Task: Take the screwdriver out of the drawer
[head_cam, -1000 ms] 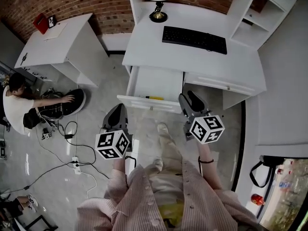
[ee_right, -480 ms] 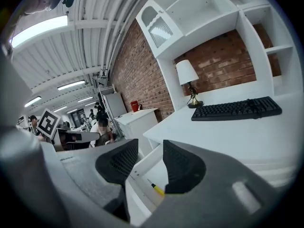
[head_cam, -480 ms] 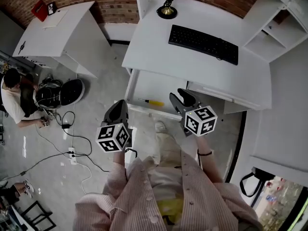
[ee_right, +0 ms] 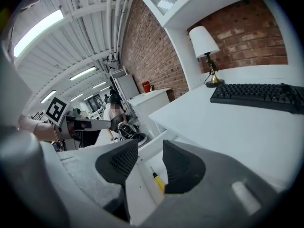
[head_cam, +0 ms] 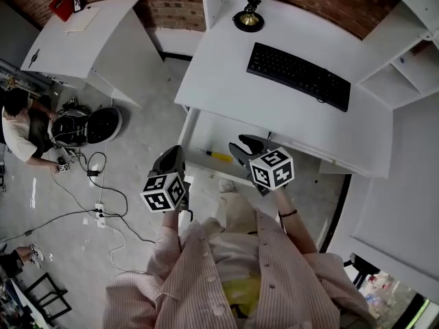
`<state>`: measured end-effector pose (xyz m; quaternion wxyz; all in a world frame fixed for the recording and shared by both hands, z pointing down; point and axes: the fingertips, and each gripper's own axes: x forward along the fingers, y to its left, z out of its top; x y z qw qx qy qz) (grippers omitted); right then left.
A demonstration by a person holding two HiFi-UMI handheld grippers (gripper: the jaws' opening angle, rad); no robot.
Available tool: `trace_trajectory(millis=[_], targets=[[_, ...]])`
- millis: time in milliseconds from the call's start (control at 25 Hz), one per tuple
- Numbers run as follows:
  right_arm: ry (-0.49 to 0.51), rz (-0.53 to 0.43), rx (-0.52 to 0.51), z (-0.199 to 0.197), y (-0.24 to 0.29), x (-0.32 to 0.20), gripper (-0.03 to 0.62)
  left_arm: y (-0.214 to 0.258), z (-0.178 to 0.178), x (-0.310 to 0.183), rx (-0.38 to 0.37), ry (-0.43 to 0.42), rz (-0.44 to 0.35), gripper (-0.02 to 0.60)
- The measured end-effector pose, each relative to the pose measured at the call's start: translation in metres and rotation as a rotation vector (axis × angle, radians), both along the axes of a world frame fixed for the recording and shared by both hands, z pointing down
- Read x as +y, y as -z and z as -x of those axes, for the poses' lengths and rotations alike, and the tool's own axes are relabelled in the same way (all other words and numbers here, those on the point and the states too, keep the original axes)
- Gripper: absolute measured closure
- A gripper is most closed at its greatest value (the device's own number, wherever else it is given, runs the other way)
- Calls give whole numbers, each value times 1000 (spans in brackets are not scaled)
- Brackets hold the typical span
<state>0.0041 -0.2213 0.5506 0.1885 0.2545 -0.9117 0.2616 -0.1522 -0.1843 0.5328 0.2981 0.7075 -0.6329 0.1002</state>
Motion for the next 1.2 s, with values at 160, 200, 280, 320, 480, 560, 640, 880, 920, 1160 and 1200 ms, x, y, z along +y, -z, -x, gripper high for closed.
trace_trajectory(millis=[160,200,280,320,480,560,640,880,920,1160,1200], targets=[[96,35,59,11,-22,-6,444,-12,1,-10,11,9,40,581],[112,43,73,14,-27,-8,444,-15,1,-12,14,8,50,581],[138,56,102,18,-37,-12,444,-20,3,-17,16,7,68,581],[151,61,117,20,-42,-14,444,-21,4,-20,18,8,77,581],[217,98,171,31,-64,-15,444,-32,11,-26,24,13,115,581],[253,117,196,37,-76,-14,444,-37,13,-29,30,12,133,581],[289,132,222,42,-88,-13,444,-42,15,-32,33,10,150,581],[375,186,315,56,-133,-6,444,-55,16,-38,49,-16,185,581],[388,196,330,58,-141,-3,444,-58,16,-37,51,-18,192,581],[471,215,418,68,-186,4,444,-71,17,-43,75,-29,212,581],[483,215,433,69,-193,5,444,-73,17,-45,78,-29,211,581]])
